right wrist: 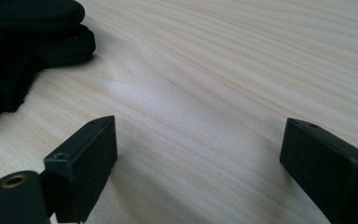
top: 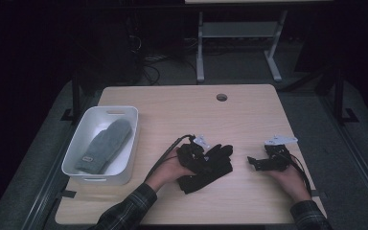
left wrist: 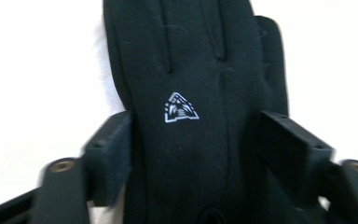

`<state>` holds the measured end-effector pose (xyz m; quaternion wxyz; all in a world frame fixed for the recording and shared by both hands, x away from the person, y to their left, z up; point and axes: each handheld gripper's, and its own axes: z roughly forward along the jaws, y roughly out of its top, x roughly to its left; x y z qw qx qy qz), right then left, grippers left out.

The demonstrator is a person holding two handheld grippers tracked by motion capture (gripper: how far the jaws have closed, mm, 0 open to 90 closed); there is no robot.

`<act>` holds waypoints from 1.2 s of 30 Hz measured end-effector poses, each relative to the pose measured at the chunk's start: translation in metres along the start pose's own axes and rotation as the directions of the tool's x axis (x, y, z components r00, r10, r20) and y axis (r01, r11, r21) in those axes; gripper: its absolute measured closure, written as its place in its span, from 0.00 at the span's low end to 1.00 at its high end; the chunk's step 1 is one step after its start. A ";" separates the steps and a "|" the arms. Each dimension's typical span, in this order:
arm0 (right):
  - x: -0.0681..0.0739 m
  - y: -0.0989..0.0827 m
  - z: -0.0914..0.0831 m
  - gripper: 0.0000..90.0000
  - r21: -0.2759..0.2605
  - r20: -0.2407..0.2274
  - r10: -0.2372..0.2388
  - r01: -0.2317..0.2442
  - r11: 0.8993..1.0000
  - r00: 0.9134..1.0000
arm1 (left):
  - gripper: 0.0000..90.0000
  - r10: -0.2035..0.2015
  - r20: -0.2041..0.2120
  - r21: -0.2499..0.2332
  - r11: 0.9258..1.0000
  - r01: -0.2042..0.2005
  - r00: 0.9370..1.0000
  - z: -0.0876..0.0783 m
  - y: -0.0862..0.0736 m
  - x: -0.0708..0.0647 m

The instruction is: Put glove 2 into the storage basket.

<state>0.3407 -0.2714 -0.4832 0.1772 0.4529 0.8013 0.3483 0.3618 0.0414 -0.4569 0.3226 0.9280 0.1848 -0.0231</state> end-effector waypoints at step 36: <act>0.000 0.000 0.000 0.12 0.002 -0.004 -0.003 0.003 1.000 1.000 | 0.75 -0.093 0.024 -0.035 0.995 0.094 0.995 -0.089 0.007 0.000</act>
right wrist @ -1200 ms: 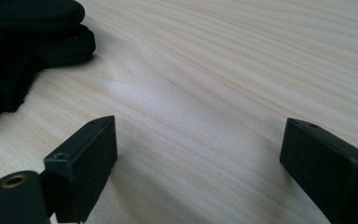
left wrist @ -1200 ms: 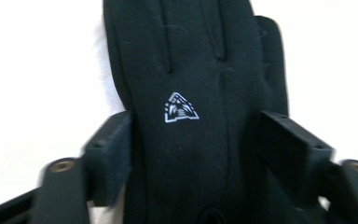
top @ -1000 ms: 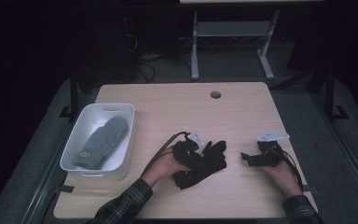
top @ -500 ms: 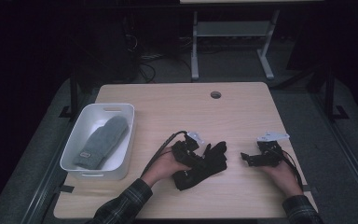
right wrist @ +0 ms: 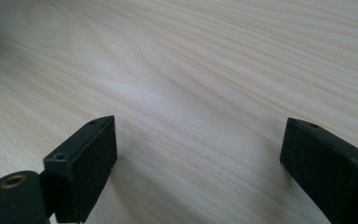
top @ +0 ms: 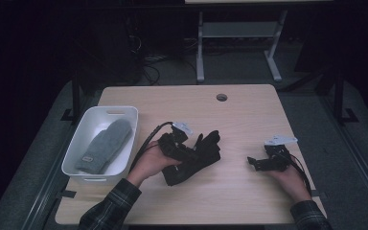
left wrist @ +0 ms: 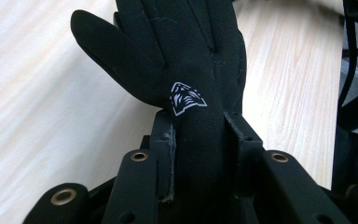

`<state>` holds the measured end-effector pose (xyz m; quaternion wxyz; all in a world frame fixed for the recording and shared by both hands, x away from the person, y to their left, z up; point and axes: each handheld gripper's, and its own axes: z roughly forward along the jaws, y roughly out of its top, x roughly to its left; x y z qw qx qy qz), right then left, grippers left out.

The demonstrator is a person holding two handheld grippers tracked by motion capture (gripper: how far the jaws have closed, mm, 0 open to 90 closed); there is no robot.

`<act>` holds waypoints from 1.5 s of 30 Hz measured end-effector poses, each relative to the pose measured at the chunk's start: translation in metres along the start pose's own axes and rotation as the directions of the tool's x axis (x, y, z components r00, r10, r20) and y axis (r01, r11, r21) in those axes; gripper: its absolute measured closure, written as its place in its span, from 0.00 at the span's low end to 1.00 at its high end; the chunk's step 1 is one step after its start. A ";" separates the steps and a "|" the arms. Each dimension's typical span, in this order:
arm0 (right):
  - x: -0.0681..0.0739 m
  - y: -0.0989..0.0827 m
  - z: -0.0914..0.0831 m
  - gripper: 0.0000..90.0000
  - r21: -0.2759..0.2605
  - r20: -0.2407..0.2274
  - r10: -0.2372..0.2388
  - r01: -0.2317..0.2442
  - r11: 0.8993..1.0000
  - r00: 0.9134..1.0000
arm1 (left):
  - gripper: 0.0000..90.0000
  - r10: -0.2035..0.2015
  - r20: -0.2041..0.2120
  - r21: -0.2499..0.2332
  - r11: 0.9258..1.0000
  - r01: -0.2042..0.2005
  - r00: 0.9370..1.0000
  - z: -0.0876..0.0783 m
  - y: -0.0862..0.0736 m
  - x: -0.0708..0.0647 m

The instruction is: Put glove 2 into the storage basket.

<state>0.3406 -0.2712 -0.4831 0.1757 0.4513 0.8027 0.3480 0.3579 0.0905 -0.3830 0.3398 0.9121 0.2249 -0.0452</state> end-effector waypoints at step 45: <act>0.001 0.000 0.000 0.12 -0.001 0.002 0.004 -0.004 1.000 1.000 | 0.75 -0.352 -0.334 -0.163 0.935 0.314 0.875 -0.193 -0.109 0.094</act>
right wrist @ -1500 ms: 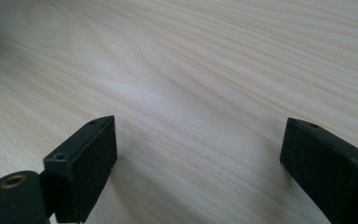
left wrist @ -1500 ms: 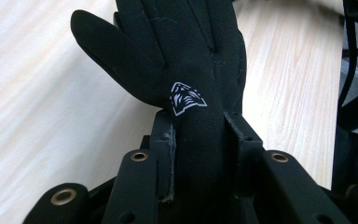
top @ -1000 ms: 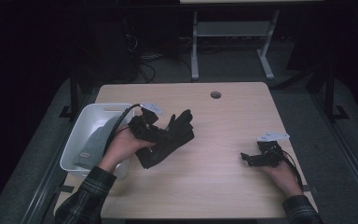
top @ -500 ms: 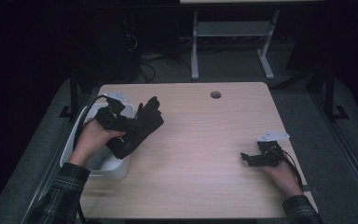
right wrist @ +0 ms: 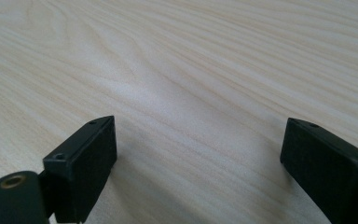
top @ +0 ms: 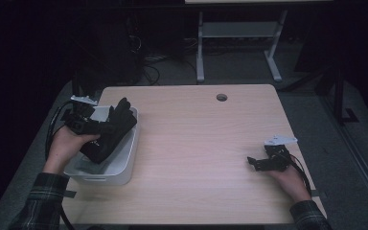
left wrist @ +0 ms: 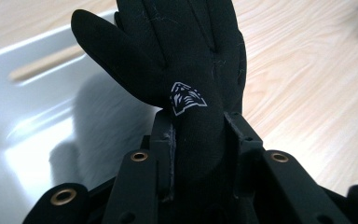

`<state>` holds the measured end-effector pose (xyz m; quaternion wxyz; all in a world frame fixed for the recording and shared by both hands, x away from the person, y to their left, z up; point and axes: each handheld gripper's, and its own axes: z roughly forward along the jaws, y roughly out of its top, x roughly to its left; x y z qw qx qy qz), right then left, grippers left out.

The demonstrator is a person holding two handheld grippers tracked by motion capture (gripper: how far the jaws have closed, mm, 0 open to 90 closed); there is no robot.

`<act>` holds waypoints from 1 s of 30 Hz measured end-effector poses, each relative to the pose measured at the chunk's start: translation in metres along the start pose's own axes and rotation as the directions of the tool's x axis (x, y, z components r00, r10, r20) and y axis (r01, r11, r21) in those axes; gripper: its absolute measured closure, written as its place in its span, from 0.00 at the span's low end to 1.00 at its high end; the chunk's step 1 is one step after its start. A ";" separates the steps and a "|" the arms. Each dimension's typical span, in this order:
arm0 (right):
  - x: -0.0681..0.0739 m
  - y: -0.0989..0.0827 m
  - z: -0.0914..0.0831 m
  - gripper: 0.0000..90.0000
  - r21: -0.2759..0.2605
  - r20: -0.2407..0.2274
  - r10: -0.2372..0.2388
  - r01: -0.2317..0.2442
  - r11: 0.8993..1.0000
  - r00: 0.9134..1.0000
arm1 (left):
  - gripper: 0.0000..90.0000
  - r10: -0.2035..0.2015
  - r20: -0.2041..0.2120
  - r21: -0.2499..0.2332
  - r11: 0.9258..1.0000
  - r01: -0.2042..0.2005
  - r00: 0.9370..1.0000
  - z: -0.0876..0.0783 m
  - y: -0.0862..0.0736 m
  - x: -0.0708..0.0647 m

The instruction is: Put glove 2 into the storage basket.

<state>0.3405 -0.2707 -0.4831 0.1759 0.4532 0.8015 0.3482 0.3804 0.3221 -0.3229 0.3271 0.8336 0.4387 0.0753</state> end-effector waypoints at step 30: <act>0.000 0.000 0.000 0.12 0.000 0.001 -0.001 0.001 1.000 1.000 | 0.30 -0.046 -0.160 0.030 0.998 0.052 0.986 0.019 -0.035 0.036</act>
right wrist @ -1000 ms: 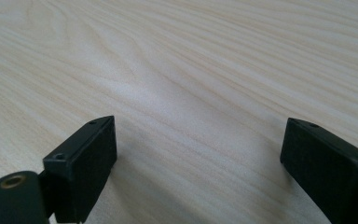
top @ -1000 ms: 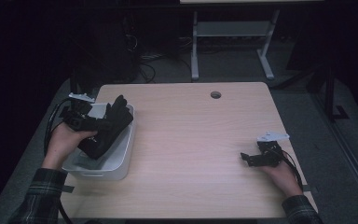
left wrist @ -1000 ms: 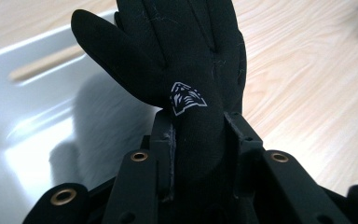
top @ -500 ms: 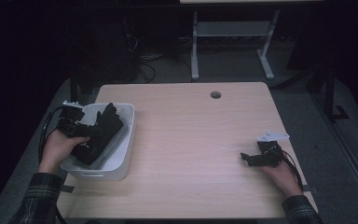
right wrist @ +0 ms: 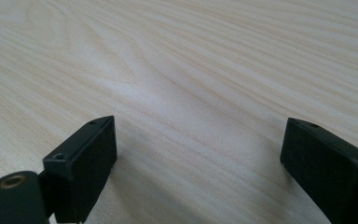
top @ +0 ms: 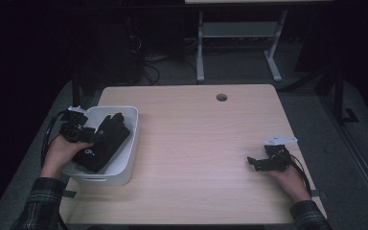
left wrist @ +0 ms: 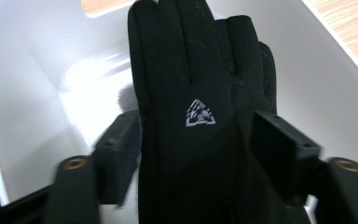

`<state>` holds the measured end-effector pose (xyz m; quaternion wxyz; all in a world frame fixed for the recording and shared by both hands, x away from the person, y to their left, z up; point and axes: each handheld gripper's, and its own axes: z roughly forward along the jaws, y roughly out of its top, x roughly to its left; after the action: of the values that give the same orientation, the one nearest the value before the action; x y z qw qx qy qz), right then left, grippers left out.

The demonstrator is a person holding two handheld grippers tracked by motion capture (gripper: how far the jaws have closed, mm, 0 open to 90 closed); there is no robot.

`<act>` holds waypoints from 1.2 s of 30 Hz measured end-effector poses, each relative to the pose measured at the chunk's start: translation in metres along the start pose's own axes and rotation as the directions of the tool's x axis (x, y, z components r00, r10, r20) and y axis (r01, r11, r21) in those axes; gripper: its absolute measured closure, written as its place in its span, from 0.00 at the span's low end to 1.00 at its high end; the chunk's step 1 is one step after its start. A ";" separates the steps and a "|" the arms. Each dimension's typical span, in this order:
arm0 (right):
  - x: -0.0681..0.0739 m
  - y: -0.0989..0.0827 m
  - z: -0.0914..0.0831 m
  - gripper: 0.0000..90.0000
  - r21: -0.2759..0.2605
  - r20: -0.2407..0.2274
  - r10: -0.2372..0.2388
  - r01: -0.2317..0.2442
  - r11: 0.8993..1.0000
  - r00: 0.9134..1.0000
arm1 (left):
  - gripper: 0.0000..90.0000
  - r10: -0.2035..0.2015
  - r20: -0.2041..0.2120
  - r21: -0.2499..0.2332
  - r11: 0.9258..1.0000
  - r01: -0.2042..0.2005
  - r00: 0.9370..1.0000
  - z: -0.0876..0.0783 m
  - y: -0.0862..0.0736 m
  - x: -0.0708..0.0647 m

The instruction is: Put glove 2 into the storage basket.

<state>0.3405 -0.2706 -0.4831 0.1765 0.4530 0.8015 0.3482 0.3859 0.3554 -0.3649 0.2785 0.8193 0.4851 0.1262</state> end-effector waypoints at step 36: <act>0.000 0.000 0.000 0.12 0.003 -0.003 -0.005 0.005 1.000 1.000 | 0.19 0.180 0.213 -0.218 0.967 -0.133 0.960 0.025 0.043 -0.125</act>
<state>0.3402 -0.2704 -0.4830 0.1756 0.4509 0.8033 0.3473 0.3666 0.2232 -0.3525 0.4036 0.8319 0.3674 0.1003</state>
